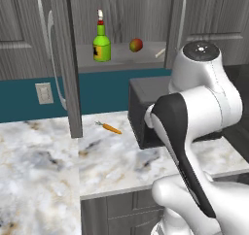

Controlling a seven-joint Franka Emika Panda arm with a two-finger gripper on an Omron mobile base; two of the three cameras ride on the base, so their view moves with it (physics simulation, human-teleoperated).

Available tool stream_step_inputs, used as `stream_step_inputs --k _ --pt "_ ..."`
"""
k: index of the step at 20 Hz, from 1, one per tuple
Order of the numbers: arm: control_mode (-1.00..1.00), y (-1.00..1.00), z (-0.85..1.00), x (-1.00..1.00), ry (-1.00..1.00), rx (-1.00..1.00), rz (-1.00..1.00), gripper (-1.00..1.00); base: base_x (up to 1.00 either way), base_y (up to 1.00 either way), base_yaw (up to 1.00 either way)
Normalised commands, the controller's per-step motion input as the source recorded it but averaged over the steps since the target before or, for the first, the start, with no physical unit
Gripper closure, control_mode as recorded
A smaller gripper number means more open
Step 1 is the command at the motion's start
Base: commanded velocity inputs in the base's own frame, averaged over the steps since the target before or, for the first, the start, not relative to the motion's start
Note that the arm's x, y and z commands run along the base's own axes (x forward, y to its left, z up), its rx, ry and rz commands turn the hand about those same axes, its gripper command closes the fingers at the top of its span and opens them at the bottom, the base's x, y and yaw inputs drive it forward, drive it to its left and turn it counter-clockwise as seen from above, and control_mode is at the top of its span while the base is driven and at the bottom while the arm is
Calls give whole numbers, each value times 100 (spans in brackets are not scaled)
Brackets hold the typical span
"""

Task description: Pick the spray and dish brush from the cabinet and place them on the counter.

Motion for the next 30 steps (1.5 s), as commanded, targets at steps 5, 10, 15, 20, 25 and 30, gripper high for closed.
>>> stream_step_inputs --k 5,10,15,20,25,30 --pt "-100 -1 26 0 -10 -3 15 -100 0 0 0" --pt "-100 21 19 -35 -13 -9 0 -100 0 0 0" --pt "-100 5 0 -9 -3 -1 -1 -100 0 0 0" --pt "-100 -7 14 -12 -14 1 -2 -100 0 0 0" --pt "-100 -36 28 -15 -22 7 -11 -100 0 0 0" --pt "-100 -57 1 10 -2 23 -4 -100 0 0 0"
